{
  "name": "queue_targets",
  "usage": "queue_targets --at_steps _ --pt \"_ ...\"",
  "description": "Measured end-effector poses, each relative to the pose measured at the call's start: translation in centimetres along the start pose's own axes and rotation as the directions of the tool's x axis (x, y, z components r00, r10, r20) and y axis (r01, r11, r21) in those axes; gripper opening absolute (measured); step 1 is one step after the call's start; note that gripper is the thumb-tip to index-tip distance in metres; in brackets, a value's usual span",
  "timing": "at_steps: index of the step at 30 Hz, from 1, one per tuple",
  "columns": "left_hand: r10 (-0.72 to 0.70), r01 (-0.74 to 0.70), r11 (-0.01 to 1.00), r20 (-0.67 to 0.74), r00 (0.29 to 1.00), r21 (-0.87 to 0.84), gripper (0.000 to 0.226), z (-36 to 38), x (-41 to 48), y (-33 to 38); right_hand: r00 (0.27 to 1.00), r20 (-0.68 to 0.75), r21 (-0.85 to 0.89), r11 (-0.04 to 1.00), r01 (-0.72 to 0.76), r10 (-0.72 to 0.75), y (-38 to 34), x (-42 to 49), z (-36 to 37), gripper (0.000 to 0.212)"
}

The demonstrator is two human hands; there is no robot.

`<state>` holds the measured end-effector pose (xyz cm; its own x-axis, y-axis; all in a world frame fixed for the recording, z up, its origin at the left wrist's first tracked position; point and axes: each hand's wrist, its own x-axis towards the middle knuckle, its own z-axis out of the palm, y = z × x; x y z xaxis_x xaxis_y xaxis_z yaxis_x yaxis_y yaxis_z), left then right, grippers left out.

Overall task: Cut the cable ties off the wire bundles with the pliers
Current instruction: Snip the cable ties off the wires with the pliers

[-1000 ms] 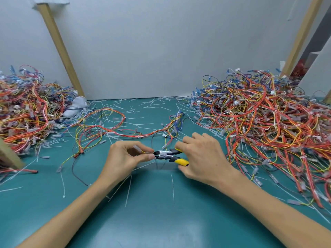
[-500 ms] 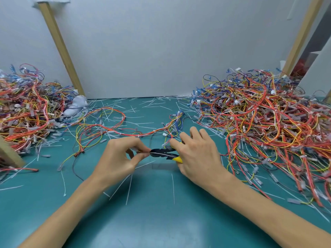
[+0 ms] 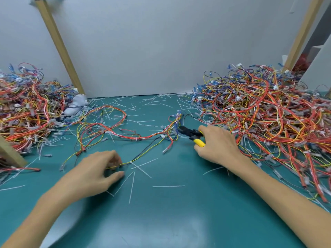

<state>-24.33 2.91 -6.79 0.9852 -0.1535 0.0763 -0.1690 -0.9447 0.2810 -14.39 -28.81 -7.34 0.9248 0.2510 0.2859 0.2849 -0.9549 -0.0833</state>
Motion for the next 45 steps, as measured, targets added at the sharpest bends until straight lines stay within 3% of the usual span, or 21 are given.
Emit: queue_targets --at_steps 3,5,8,13,15,19,21,23,24,26,28,30,32,34,35,36,37,38,40,42,45 --pt "-0.038 0.054 0.938 -0.052 0.998 0.343 0.018 1.1 1.3 2.0 0.997 0.038 0.261 0.963 0.061 -0.074 -0.2 0.9 0.4 0.019" --pt "-0.064 0.116 0.81 -0.11 0.992 0.574 0.011 1.9 1.9 3.4 0.984 0.065 0.341 0.931 0.133 -0.165 -0.6 2.0 0.5 0.019" --pt "-0.15 0.179 0.669 -0.105 0.983 0.721 0.025 1.8 2.3 4.7 0.935 0.156 0.407 0.883 0.232 -0.318 -1.0 3.9 0.8 0.02" --pt "-0.177 0.219 0.609 -0.139 0.974 0.763 0.028 1.0 3.5 3.8 0.847 0.378 0.415 0.886 0.205 -0.373 -1.8 7.0 0.3 0.044" --pt "-0.156 0.219 0.645 -0.154 0.976 0.733 0.019 1.2 4.0 3.0 0.852 0.375 0.365 0.903 0.227 -0.365 -2.0 7.7 0.1 0.044" --pt "-0.125 0.216 0.745 -0.187 0.974 0.631 0.007 2.4 4.8 2.1 0.869 0.318 0.287 0.912 0.293 -0.379 -2.3 7.0 1.1 0.019" --pt "-0.109 0.219 0.795 -0.222 0.969 0.566 0.009 2.6 4.9 1.7 0.897 0.26 0.328 0.906 0.267 -0.358 -2.2 6.5 1.4 0.023" --pt "-0.076 0.188 0.879 -0.261 0.962 0.438 0.011 2.5 5.1 1.2 0.927 0.222 0.496 0.854 0.158 -0.301 -1.9 6.3 1.1 0.027" --pt "-0.063 0.163 0.918 -0.271 0.96 0.362 0.01 2.5 5.1 1.0 0.936 0.228 0.639 0.766 0.064 -0.269 -1.7 6.2 0.7 0.026" --pt "-0.054 0.109 0.978 -0.285 0.957 0.18 0.007 2.5 5.3 0.6 0.939 0.275 0.876 0.456 -0.157 -0.205 -1.2 6.3 -0.5 0.019" --pt "-0.077 0.062 0.996 -0.31 0.948 -0.058 0.008 2.3 5.4 0.3 0.905 0.39 0.92 0.102 -0.377 -0.168 -0.2 6.9 -1.9 0.02" --pt "-0.16 0.047 0.937 -0.303 0.939 -0.347 0.012 1.9 5.4 0.4 0.854 0.474 0.837 -0.192 -0.512 -0.215 1.0 7.7 -3.4 0.02" --pt "-0.285 0.053 0.693 -0.205 0.936 -0.719 0.012 1.2 5.3 1.0 0.84 0.487 0.773 -0.33 -0.543 -0.24 2.4 8.5 -4.5 0.017" --pt "-0.333 0.051 0.313 -0.059 0.941 -0.948 0.012 0.4 5.2 1.5 0.833 0.509 0.746 -0.372 -0.552 -0.215 3.6 8.8 -4.9 0.018" --pt "-0.336 0.076 0.195 0.006 0.942 -0.978 0.014 0.1 5.2 1.5 0.824 0.538 0.735 -0.379 -0.563 -0.181 4.1 8.8 -4.9 0.018" --pt "-0.322 0.118 0.152 0.064 0.944 -0.981 0.016 -0.1 5.2 1.3 0.808 0.575 0.724 -0.379 -0.576 -0.128 4.5 8.7 -4.7 0.017" --pt "-0.294 0.169 0.178 0.111 0.949 -0.969 0.016 -0.1 5.2 1.1 0.785 0.616 0.716 -0.373 -0.59 -0.059 4.8 8.7 -4.2 0.017" --pt "-0.265 0.217 0.264 0.146 0.953 -0.94 0.012 0.1 5.0 0.9 0.758 0.652 0.714 -0.353 -0.605 0.018 5.1 8.5 -3.7 0.019" --pt "-0.243 0.249 0.556 0.131 0.961 -0.793 0.008 0.7 4.7 0.4 0.719 0.677 0.734 -0.222 -0.642 0.158 5.6 8.2 -2.7 0.025" --pt "-0.217 0.188 0.829 0.006 0.976 -0.527 0.009 1.0 4.6 0.2 0.729 0.617 0.745 0.08 -0.663 0.296 5.9 7.8 -2.1 0.028" --pt "-0.137 0.087 0.942 -0.136 0.981 -0.324 0.011 1.1 4.4 0.8 0.862 0.302 0.52 0.688 -0.507 0.407 5.4 7.1 -1.5 0.036"
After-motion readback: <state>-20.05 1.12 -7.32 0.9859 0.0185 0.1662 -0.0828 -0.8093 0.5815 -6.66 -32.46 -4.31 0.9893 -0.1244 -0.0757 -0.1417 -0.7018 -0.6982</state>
